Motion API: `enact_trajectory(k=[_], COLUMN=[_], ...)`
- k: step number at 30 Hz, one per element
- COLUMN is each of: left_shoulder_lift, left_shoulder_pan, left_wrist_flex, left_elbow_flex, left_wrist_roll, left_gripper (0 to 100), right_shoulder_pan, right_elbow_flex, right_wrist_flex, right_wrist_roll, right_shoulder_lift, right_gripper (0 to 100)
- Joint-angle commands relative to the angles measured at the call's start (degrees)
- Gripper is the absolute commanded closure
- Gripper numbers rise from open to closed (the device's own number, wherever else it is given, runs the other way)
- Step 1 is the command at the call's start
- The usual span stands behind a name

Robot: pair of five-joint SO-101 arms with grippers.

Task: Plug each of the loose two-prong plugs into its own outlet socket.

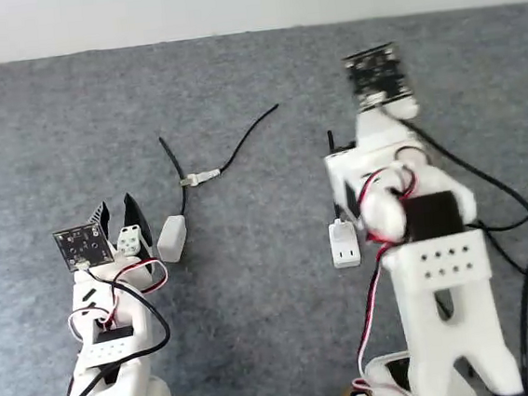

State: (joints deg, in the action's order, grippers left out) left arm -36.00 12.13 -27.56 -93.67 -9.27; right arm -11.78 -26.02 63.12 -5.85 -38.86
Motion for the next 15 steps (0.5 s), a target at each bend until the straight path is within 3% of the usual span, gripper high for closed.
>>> enact_trajectory(k=[1,5,10,15], left_shoulder_lift=[-0.7,-0.7,-0.7,-0.7], left_shoulder_pan=[0.2,0.4,0.4,0.4], left_wrist_flex=[-1.1,-1.3,-1.2,-1.2], left_elbow_flex=[1.5,1.7,1.7,1.7], left_wrist_roll=[-0.6,-0.4,-0.4,-0.4], left_gripper=[91,99,99,99], right_shoulder_pan=[-6.5,-15.6,-29.1,-29.9], right_elbow_flex=[-3.2,-13.0,-26.2,-31.2], right_wrist_flex=[-0.7,-5.1,-7.4,-7.8], right_wrist_roll=[0.5,-1.1,-13.6,-16.9], right_shoulder_lift=[-4.6,-11.3,-20.5,-21.1], right_gripper=[99.0,99.0,99.0,99.0])
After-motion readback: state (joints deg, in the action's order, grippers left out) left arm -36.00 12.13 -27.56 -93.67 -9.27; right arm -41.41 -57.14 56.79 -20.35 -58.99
